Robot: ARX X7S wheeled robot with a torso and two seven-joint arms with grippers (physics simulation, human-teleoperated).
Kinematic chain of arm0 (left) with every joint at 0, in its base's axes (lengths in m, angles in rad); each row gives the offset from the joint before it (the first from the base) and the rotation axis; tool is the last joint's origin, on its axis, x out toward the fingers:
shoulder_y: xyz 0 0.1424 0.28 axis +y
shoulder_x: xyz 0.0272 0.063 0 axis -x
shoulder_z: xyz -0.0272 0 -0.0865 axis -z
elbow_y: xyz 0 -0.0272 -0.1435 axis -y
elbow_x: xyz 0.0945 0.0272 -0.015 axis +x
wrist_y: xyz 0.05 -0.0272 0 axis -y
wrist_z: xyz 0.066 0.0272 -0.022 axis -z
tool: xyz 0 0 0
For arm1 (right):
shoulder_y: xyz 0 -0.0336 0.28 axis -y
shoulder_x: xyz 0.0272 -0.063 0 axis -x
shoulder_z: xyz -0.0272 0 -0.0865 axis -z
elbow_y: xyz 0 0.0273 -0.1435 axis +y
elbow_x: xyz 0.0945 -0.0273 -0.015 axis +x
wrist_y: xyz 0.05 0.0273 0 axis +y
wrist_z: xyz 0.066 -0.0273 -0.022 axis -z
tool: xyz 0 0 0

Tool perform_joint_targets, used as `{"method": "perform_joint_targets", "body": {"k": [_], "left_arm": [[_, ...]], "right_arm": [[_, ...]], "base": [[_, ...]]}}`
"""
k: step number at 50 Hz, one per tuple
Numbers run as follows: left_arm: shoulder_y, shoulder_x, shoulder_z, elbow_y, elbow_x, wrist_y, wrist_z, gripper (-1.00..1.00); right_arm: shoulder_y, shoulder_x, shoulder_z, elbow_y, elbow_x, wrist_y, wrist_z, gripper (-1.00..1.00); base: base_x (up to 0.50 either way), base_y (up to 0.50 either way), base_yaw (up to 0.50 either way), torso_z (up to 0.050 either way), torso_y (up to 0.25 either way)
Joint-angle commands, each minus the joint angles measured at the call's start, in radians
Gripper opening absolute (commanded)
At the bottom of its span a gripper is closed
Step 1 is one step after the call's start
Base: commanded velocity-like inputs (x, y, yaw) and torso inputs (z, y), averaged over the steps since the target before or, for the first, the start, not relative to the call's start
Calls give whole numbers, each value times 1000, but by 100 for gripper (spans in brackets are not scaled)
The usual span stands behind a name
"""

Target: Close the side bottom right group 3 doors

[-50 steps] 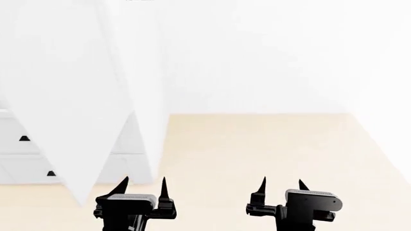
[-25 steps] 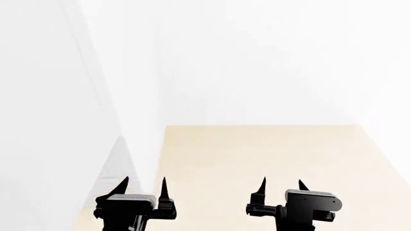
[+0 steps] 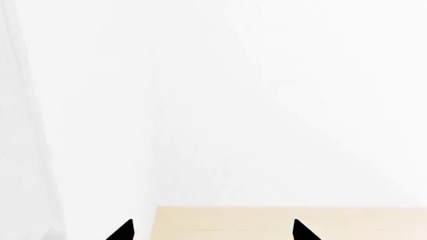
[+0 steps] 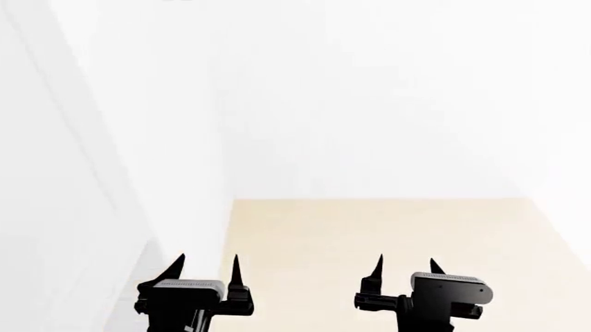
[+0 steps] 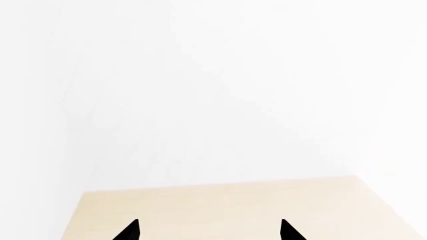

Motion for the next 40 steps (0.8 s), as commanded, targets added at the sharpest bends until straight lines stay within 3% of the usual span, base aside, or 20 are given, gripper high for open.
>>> {"method": "perform_joint_targets", "body": {"k": [1,7,26,34,40], "left_arm": [[0,-1,1,-3,-2,2,0,100],[-1,0,2,-3,-2,1,-1,100],[-3,-2,4,-4,-5,1,-3,100],[-3,-3,4,-5,-6,2,-3,100],[-3,-3,5,-4,-8,0,-4,100]], "right_arm": [[-1,2,0,-4,1,1,2,100],[-1,0,0,0,0,-4,0,100],[-6,6,-9,-11,-33,-28,0,100],[-5,13,-16,-24,-45,-23,1,100],[-8,7,-6,-13,-27,-31,0,100]], "base": [[500,-32,0,0,0],[500,-29,0,0,2],[0,0,0,0,1],[1,437,0,0,0],[0,0,0,0,0]]}}
